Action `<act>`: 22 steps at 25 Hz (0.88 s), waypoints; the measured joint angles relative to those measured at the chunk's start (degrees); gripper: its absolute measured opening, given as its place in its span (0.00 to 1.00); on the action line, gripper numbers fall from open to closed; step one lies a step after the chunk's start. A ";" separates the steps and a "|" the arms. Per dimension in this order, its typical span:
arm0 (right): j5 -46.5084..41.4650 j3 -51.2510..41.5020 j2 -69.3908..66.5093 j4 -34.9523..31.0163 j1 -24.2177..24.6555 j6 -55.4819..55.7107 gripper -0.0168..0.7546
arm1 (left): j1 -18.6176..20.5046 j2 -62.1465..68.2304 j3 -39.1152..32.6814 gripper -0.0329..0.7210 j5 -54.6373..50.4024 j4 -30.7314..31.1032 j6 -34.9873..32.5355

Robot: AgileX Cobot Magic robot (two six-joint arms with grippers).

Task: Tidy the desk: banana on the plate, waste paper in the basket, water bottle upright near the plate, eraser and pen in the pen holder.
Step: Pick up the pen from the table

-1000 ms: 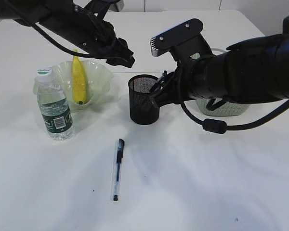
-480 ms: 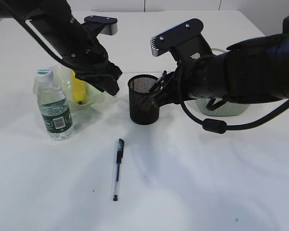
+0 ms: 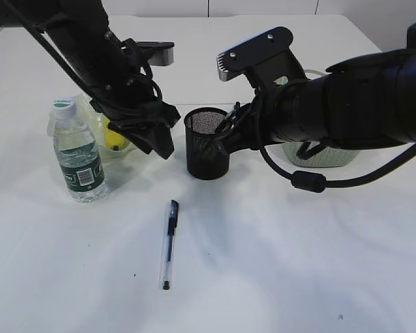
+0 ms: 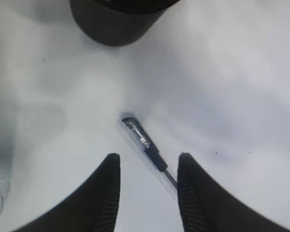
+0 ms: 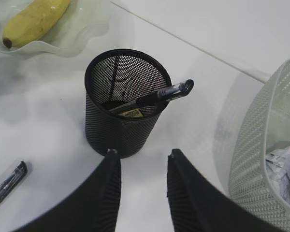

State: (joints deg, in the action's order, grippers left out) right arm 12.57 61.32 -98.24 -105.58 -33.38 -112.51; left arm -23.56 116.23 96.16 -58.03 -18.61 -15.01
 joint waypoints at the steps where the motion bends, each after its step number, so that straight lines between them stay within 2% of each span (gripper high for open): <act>1: 0.00 0.00 0.00 0.00 0.00 0.00 0.34 | -0.49 0.00 0.00 0.41 -0.11 0.00 0.84; 9: 0.00 0.00 0.00 0.00 0.00 0.04 0.34 | -1.97 3.48 0.00 0.42 -3.23 1.79 8.20; 22: 0.00 0.00 0.00 0.00 0.00 0.13 0.34 | -1.97 5.09 0.00 0.45 -4.69 3.29 11.00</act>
State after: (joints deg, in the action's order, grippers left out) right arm 12.57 61.32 -98.24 -105.58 -33.38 -112.38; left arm -25.53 121.32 96.16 -62.72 -15.32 -4.01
